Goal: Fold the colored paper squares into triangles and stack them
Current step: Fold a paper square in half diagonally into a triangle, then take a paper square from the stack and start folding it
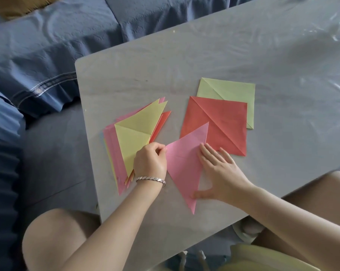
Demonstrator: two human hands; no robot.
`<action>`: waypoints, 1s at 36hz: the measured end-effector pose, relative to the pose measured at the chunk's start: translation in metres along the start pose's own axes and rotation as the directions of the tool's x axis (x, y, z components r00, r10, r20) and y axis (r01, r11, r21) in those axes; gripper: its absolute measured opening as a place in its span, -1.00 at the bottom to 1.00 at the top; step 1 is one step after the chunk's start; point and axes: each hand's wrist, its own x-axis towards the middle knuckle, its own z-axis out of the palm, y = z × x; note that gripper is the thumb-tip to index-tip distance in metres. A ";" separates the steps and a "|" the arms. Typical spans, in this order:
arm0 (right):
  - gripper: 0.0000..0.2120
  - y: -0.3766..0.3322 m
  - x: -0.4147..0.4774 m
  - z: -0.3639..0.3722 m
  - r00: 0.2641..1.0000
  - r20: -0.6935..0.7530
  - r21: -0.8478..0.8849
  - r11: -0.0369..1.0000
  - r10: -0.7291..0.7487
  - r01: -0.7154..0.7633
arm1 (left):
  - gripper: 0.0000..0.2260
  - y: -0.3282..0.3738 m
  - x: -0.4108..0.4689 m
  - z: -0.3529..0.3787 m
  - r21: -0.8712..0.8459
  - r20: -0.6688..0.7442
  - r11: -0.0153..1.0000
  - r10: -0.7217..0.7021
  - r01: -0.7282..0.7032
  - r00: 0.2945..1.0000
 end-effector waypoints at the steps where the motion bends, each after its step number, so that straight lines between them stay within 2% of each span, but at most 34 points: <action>1: 0.23 -0.002 -0.003 0.002 1.000 0.004 -0.005 1.000 -0.009 0.009 | -0.90 0.000 0.000 0.000 0.000 -0.002 1.000 0.002 -0.002 1.000; 9: 0.28 -0.014 -0.014 0.013 0.996 -0.015 -0.005 0.996 -0.088 0.087 | -0.91 -0.001 -0.001 0.001 -0.016 -0.022 1.000 0.018 -0.019 1.000; 13: 0.18 -0.010 -0.016 0.013 0.987 -0.062 0.151 0.976 -0.150 0.158 | -0.92 0.005 -0.002 -0.009 -0.098 -0.070 0.990 0.091 -0.097 0.993; 15: 0.05 -0.005 -0.018 0.014 0.979 -0.182 0.294 0.944 -0.096 0.147 | -0.91 0.008 0.002 -0.021 -0.144 -0.125 0.978 0.134 -0.151 0.983; 18: -0.32 0.008 -0.018 0.017 0.943 -0.323 0.410 0.910 0.083 0.061 | -0.90 0.010 0.019 -0.044 -0.156 -0.213 0.970 0.152 -0.187 0.965; 20: -0.53 0.017 -0.015 0.015 0.905 -0.392 0.408 0.913 0.166 0.010 | -0.92 0.006 0.036 -0.058 -0.097 -0.270 0.978 0.154 -0.186 0.950; 23: -0.63 0.030 -0.010 0.006 0.878 -0.432 0.347 0.937 0.205 -0.047 | -0.89 -0.006 0.065 -0.073 0.040 -0.312 0.990 0.144 -0.138 0.939; 26: -0.71 0.039 -0.008 -0.003 0.882 -0.416 0.332 0.940 0.222 -0.080 | -0.75 -0.018 0.085 -0.078 0.202 -0.240 0.978 0.102 -0.053 0.965; 28: -0.74 0.043 -0.006 -0.005 0.888 -0.406 0.308 0.947 0.216 -0.090 | -0.60 -0.018 0.085 -0.072 0.378 -0.184 0.922 0.161 -0.081 0.970; 29: -0.74 0.044 -0.006 -0.005 0.889 -0.406 0.293 0.952 0.209 -0.090 | -0.56 -0.014 0.081 -0.067 0.413 -0.167 0.902 0.207 -0.122 0.964; 31: -0.72 0.045 -0.005 -0.003 0.899 -0.392 0.266 0.959 0.197 -0.094 | -0.57 0.000 0.067 -0.052 0.368 -0.097 0.893 0.313 -0.258 0.945; 33: -0.68 0.046 -0.005 0.000 0.916 -0.360 0.236 0.967 0.177 -0.094 | -0.63 0.016 0.048 -0.033 0.224 0.021 0.895 0.392 -0.386 0.920; 34: -0.67 0.047 -0.005 0.002 0.922 -0.348 0.219 0.971 0.168 -0.094 | -0.63 0.024 0.041 -0.023 0.136 0.089 0.913 0.376 -0.385 0.922; 36: -0.66 0.048 -0.005 0.005 0.923 -0.352 0.195 0.976 0.159 -0.094 | -0.56 0.037 0.030 -0.005 0.062 0.231 0.959 0.256 -0.277 0.939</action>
